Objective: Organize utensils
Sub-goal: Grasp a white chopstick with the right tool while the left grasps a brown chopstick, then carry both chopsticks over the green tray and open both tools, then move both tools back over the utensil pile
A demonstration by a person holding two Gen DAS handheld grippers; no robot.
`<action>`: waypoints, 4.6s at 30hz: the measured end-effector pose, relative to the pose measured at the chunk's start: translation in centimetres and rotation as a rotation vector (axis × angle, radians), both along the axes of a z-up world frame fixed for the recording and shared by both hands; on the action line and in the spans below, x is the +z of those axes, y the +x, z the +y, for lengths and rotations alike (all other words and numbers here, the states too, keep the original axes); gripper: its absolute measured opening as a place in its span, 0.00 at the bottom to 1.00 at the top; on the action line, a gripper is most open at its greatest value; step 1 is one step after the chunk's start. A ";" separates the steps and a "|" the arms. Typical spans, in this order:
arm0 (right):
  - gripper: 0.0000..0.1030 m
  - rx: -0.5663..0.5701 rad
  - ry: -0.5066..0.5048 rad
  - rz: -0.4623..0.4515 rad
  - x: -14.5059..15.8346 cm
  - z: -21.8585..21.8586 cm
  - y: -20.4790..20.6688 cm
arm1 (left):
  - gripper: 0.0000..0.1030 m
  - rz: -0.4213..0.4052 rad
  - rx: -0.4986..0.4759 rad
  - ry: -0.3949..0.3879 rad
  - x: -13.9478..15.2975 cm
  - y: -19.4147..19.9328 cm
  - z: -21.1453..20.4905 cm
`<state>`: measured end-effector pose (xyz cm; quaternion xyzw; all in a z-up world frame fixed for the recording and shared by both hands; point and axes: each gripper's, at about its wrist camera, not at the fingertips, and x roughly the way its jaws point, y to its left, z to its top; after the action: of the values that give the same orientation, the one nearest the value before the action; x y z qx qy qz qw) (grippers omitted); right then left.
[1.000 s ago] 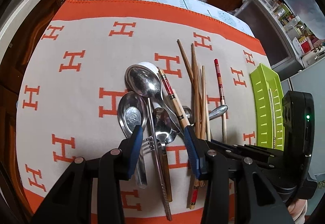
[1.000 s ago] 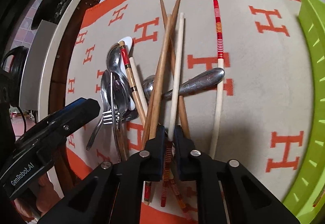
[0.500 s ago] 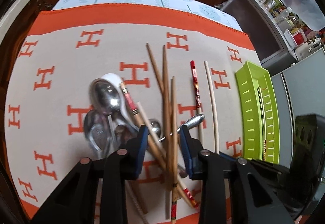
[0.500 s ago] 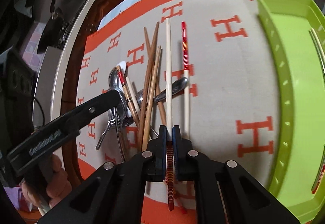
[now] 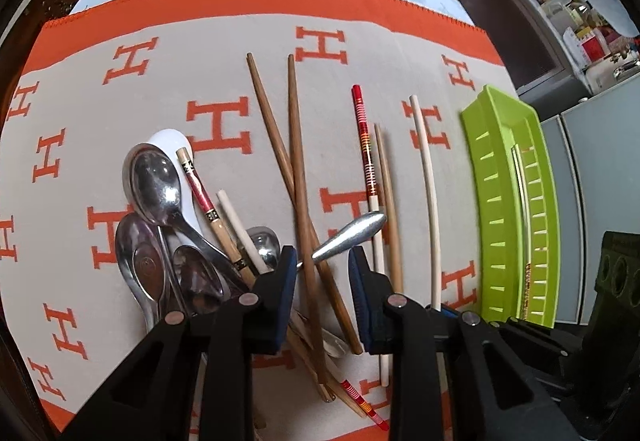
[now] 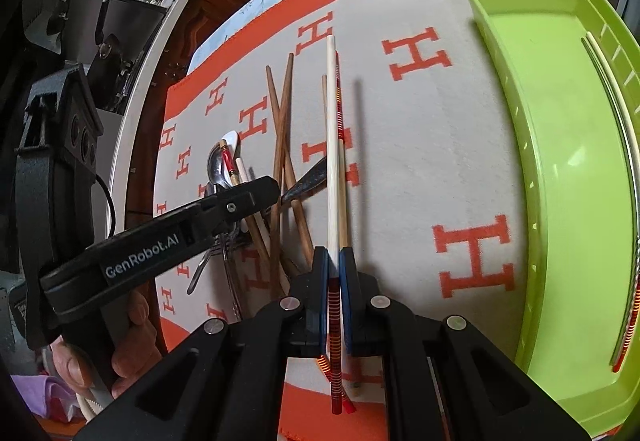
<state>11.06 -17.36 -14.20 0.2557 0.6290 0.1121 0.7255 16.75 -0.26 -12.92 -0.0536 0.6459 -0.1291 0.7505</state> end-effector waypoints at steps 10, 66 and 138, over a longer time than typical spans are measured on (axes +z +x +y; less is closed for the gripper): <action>0.06 -0.024 -0.045 -0.027 1.5 -1.3 -1.0 | 0.22 0.016 -0.043 -0.016 -0.1 -0.3 -2.3; 0.13 -0.169 -0.452 -0.074 3.2 -15.5 -5.8 | 0.04 0.048 -0.124 -0.164 4.5 -3.0 -17.2; 0.35 0.031 -0.211 -0.017 1.6 0.7 2.7 | 0.55 -0.130 0.061 0.001 4.1 -0.5 2.3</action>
<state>13.75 -16.66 -12.64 0.1673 0.6352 0.0586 0.7517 16.27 2.06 -8.86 -0.0645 0.5941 -0.1090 0.7944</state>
